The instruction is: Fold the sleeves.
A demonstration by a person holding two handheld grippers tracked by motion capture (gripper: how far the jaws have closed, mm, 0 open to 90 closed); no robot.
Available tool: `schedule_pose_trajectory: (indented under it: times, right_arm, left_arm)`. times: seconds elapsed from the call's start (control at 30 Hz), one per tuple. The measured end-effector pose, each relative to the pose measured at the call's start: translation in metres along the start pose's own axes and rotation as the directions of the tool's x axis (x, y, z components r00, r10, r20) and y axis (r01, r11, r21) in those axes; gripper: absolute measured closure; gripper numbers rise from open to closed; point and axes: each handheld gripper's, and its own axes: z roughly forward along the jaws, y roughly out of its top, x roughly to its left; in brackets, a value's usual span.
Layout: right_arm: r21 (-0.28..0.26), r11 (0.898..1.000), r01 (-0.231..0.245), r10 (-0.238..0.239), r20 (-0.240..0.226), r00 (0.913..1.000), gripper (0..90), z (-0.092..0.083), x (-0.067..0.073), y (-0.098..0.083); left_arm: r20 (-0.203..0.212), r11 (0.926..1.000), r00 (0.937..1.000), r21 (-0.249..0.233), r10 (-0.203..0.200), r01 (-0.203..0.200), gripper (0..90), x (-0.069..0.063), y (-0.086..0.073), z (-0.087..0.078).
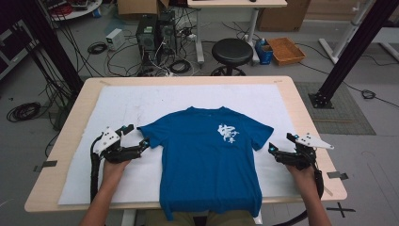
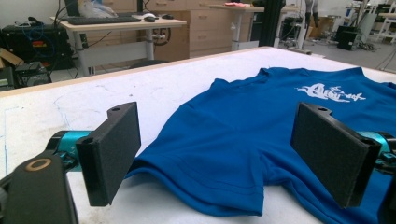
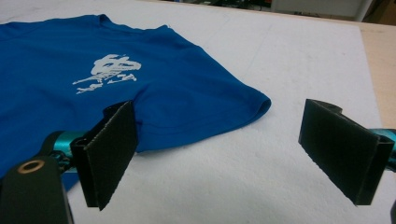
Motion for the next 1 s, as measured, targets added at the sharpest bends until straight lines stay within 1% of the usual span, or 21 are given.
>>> schedule_pose_trajectory:
  times: [0.03, 0.1, 0.13, 0.23, 0.27, 0.3, 0.33, 0.37, 0.47, 0.5, 0.53, 0.57, 0.67, 0.73, 0.77, 0.8, 0.83, 0.87, 0.9, 0.97, 1.0]
  right_arm:
    - [0.000, 1.000, 0.000, 0.000, 0.000, 1.0000, 11.3, 0.000, 0.000, 0.000]
    - [0.012, 1.000, -0.018, 0.017, 0.015, 0.9997, 11.3, 0.001, 0.000, 0.000]
    - [0.019, 1.000, -0.021, 0.021, 0.025, 0.9995, 11.3, 0.002, -0.001, 0.001]
    - [0.051, 0.998, -0.035, 0.033, 0.047, 0.9984, 11.4, 0.005, -0.001, 0.002]
    - [0.059, 0.998, -0.037, 0.034, 0.051, 0.9981, 14.1, 0.006, -0.002, 0.003]
    - [0.059, 0.998, -0.037, 0.034, 0.051, 0.9981, 14.1, 0.006, -0.002, 0.003]
    - [0.071, 0.996, -0.051, 0.047, 0.054, 0.9974, 16.9, 0.007, -0.003, 0.003]
    - [0.071, 0.996, -0.062, 0.058, 0.057, 0.9967, 16.9, 0.006, -0.003, 0.003]
    - [0.067, 0.992, -0.106, 0.102, 0.066, 0.9926, 16.9, 0.006, -0.007, 0.003]
    - [0.067, 0.992, -0.106, 0.102, 0.066, 0.9926, 16.9, 0.006, -0.007, 0.003]
    - [0.073, 0.986, -0.147, 0.142, 0.077, 0.9869, 16.9, 0.007, -0.010, 0.004]
    - [0.073, 0.984, -0.161, 0.154, 0.084, 0.9844, 17.0, 0.008, -0.012, 0.005]
    - [0.079, 0.981, -0.180, 0.171, 0.106, 0.9795, 17.0, 0.014, -0.013, 0.014]
    - [0.096, 0.979, -0.180, 0.168, 0.120, 0.9784, 17.2, 0.020, -0.011, 0.021]
    - [0.096, 0.979, -0.180, 0.168, 0.120, 0.9784, 17.2, 0.020, -0.011, 0.021]
    - [0.142, 0.974, -0.179, 0.158, 0.145, 0.9767, 19.9, 0.032, -0.010, 0.028]
    - [0.169, 0.969, -0.179, 0.151, 0.168, 0.9743, 21.5, 0.039, -0.010, 0.030]
    - [0.188, 0.965, -0.182, 0.147, 0.186, 0.9715, 25.0, 0.046, -0.010, 0.032]
    - [0.214, 0.957, -0.197, 0.155, 0.201, 0.9674, 28.3, 0.053, -0.011, 0.033]
    - [0.274, 0.935, -0.227, 0.161, 0.244, 0.9563, 30.3, 0.067, -0.013, 0.033]
    - [0.299, 0.927, -0.226, 0.155, 0.245, 0.9570, 32.5, 0.073, -0.013, 0.032]
  left_arm:
    - [0.000, 1.0000, 1.0000, 0.000, 0.000, 0.000, 16.0, 0.000, 0.000, 0.000]
    - [0.001, 1.0000, 1.0000, -0.001, 0.001, -0.001, 16.0, -0.001, 0.000, 0.000]
    - [0.000, 0.9999, 0.9999, 0.001, 0.012, -0.012, 16.0, -0.001, 0.000, 0.000]
    - [0.001, 0.9998, 0.9998, 0.004, 0.019, -0.019, 16.0, -0.002, 0.000, 0.000]
    - [0.000, 0.9997, 0.9997, 0.004, 0.023, -0.023, 16.1, -0.003, 0.000, 0.001]
    - [0.000, 0.9997, 0.9997, 0.004, 0.023, -0.023, 16.1, -0.003, 0.000, 0.001]
    - [-0.001, 0.9997, 0.9997, 0.006, 0.025, -0.025, 16.1, -0.003, 0.000, 0.000]
    - [-0.001, 0.9997, 0.9997, 0.006, 0.025, -0.025, 16.1, -0.003, 0.000, 0.000]
    - [-0.008, 0.9998, 0.9998, 0.008, 0.016, -0.016, 16.3, -0.003, 0.000, 0.001]
    - [-0.008, 0.9998, 0.9998, 0.008, 0.016, -0.016, 16.4, -0.003, 0.000, 0.001]
    - [-0.009, 0.9998, 0.9999, 0.012, 0.015, -0.015, 16.5, -0.002, 0.000, 0.001]
    - [-0.010, 0.9999, 0.9999, 0.012, 0.010, -0.009, 16.6, -0.002, 0.000, 0.001]
    - [-0.014, 0.9999, 0.9999, 0.015, 0.001, -0.001, 16.8, -0.002, 0.001, 0.001]
    - [-0.016, 0.9998, 0.9999, 0.019, 0.000, 0.000, 17.2, -0.001, 0.001, 0.002]
    - [-0.016, 0.9998, 0.9999, 0.019, 0.000, 0.000, 17.3, -0.001, 0.001, 0.002]
    - [-0.022, 0.9997, 0.9997, 0.023, -0.008, 0.008, 17.3, -0.001, 0.001, 0.002]
    - [-0.022, 0.9997, 0.9997, 0.022, -0.010, 0.011, 17.3, 0.000, 0.001, 0.002]
    - [-0.023, 0.9997, 0.9997, 0.023, -0.012, 0.013, 17.3, 0.000, 0.001, 0.002]
    - [-0.024, 0.9997, 0.9996, 0.022, -0.013, 0.013, 17.3, 0.000, 0.001, 0.002]
    - [-0.024, 0.9997, 0.9997, 0.025, -0.007, 0.007, 17.3, -0.001, 0.001, 0.002]
    - [-0.024, 0.9997, 0.9997, 0.025, -0.006, 0.007, 17.4, -0.001, 0.001, 0.002]
